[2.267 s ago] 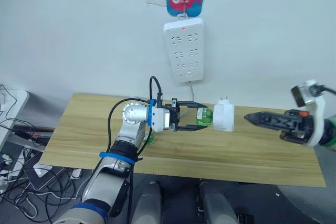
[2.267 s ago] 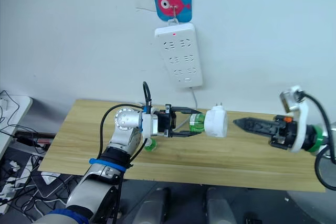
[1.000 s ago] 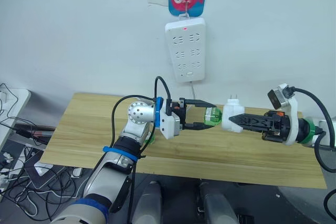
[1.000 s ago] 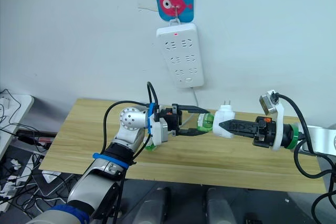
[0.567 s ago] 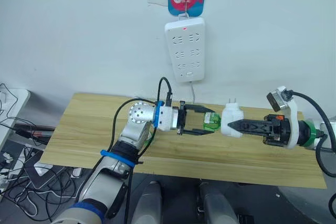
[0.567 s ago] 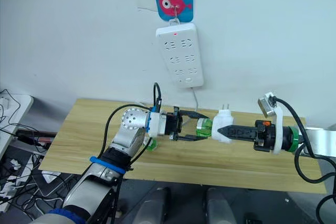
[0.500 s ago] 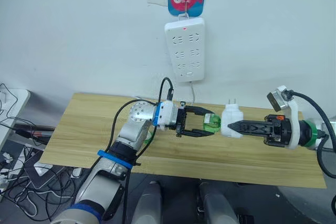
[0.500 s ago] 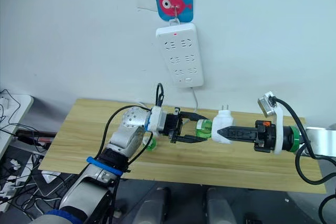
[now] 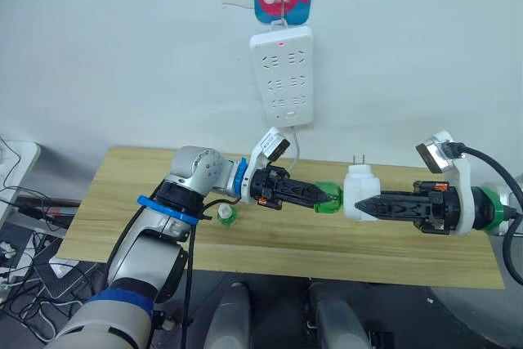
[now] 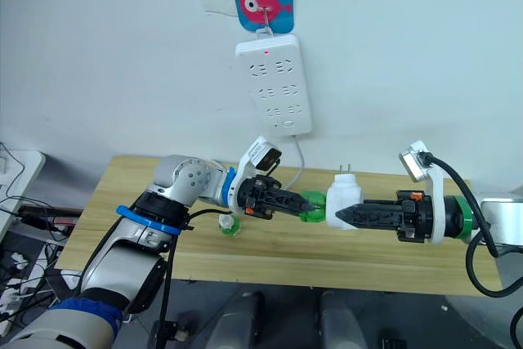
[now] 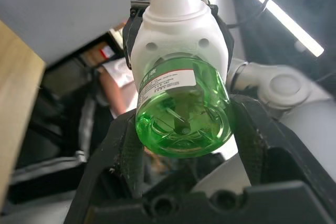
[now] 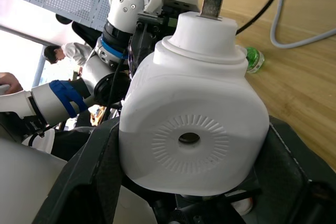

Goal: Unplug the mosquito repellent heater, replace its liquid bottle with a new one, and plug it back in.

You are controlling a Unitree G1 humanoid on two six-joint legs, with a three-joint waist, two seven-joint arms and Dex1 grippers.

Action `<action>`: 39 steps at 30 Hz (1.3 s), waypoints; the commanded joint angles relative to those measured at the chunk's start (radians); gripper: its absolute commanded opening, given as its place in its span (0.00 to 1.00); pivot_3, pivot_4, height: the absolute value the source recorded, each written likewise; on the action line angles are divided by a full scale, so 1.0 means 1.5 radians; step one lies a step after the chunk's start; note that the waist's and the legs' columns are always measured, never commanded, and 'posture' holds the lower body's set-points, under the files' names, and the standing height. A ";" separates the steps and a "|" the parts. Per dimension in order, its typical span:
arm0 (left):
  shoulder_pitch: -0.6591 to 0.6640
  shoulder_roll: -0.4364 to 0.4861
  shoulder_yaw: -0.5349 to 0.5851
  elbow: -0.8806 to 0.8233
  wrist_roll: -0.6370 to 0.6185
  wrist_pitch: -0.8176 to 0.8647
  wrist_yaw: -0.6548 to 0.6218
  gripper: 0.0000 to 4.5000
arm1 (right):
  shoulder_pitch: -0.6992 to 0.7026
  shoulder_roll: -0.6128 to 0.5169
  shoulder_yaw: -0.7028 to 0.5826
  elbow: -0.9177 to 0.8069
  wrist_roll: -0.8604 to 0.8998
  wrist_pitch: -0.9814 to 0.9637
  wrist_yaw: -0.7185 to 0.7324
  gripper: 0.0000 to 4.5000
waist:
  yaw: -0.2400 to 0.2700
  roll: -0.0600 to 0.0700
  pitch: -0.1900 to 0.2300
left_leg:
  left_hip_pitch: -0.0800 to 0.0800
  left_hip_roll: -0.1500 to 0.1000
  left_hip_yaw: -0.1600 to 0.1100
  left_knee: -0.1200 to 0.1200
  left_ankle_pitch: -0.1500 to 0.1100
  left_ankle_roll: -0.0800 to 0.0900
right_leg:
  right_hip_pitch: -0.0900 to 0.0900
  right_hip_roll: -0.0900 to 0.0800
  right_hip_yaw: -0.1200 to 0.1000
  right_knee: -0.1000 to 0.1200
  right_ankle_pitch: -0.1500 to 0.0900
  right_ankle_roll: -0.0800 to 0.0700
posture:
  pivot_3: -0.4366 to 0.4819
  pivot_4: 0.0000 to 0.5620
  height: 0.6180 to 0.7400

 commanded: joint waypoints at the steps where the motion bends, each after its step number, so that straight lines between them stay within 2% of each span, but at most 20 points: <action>1: 0.000 0.000 0.039 -0.021 -0.010 0.011 0.014 0.86 | -0.004 -0.011 -0.001 -0.011 0.014 -0.006 0.003 0.68 | 0.000 0.000 0.000 | 0.000 0.000 0.000 0.000 0.000 0.000 | 0.000 0.000 0.000 0.000 0.000 0.000 | 0.59 0.49 1.00; 3: 0.005 0.000 0.050 -0.036 -0.002 -0.005 0.026 1.00 | -0.001 -0.013 0.001 -0.007 0.027 -0.010 0.001 0.68 | 0.001 0.000 0.001 | 0.000 0.000 0.000 0.000 0.000 0.000 | 0.000 0.000 0.000 0.000 0.000 0.000 | 0.60 0.49 1.00; 7: 0.021 0.040 0.035 -0.097 0.054 -0.120 0.011 1.00 | 0.013 -0.016 -0.004 0.017 0.056 -0.015 -0.002 0.68 | 0.003 0.000 0.001 | -0.001 -0.001 0.000 0.000 0.000 0.000 | 0.000 -0.001 0.000 0.000 0.000 0.000 | 0.61 0.49 1.00; 11: 0.068 0.057 0.066 -0.175 0.106 -0.278 0.024 1.00 | 0.019 -0.005 -0.009 0.046 0.064 -0.023 -0.002 0.68 | 0.005 0.000 0.001 | 0.000 -0.001 0.001 0.000 0.000 0.000 | 0.000 -0.003 0.001 0.000 0.001 -0.002 | 0.62 0.49 1.00; 13: 0.124 0.049 0.083 -0.240 0.148 -0.414 0.031 1.00 | 0.024 -0.003 -0.013 0.050 0.064 -0.023 0.002 0.68 | 0.005 0.000 0.001 | 0.000 -0.001 0.001 0.000 0.000 0.000 | 0.000 -0.004 0.001 -0.001 0.001 -0.002 | 0.63 0.49 1.00; 15: 0.188 0.042 0.085 -0.295 0.208 -0.619 -0.015 1.00 | 0.031 -0.002 -0.018 0.055 0.064 -0.021 0.007 0.68 | 0.008 0.001 0.001 | -0.001 0.000 0.001 -0.001 0.000 0.000 | 0.000 -0.004 0.001 -0.001 0.002 -0.003 | 0.63 0.49 1.00; 17: 0.235 0.028 0.082 -0.303 0.269 -0.821 -0.051 1.00 | 0.036 0.000 -0.022 0.061 0.064 -0.021 0.007 0.68 | 0.013 0.001 0.001 | -0.001 0.000 0.001 -0.001 0.000 0.000 | -0.001 -0.004 0.001 -0.001 0.002 -0.003 | 0.63 0.49 1.00; 18: 0.249 0.017 0.080 -0.287 0.297 -0.931 -0.072 1.00 | 0.038 0.003 -0.023 0.064 0.064 -0.022 0.007 0.68 | 0.017 0.001 0.001 | -0.001 0.000 0.001 -0.001 0.000 0.000 | -0.001 -0.004 0.001 -0.001 0.002 -0.004 | 0.63 0.49 1.00; 21: 0.253 -0.018 0.085 -0.218 0.348 -1.152 -0.085 1.00 | 0.037 0.010 -0.023 0.069 0.064 -0.022 0.005 0.68 | 0.028 0.001 0.001 | -0.001 0.000 0.001 0.000 0.000 0.000 | -0.001 -0.004 0.001 -0.001 0.002 -0.004 | 0.63 0.48 1.00; 25: 0.232 -0.054 0.061 -0.131 0.405 -1.363 -0.083 1.00 | 0.032 0.021 -0.022 0.063 0.064 -0.020 0.007 0.68 | 0.040 0.001 0.001 | -0.001 -0.001 0.003 0.001 0.000 0.000 | 0.000 -0.003 0.002 -0.002 0.002 -0.002 | 0.63 0.48 1.00; 32: 0.196 -0.086 0.034 -0.038 0.453 -1.485 -0.021 1.00 | 0.030 0.030 -0.023 0.047 0.064 -0.021 0.010 0.68 | 0.041 0.001 0.001 | -0.003 -0.001 0.002 0.001 0.000 0.000 | -0.001 -0.003 0.001 -0.002 0.003 -0.002 | 0.62 0.47 1.00; 39: 0.175 -0.090 0.009 -0.003 0.456 -1.532 0.017 1.00 | 0.030 0.035 -0.019 0.036 0.064 -0.025 0.007 0.68 | 0.039 0.001 0.001 | -0.003 -0.001 0.002 0.001 0.000 0.000 | -0.001 -0.002 0.000 -0.001 0.003 -0.002 | 0.62 0.46 1.00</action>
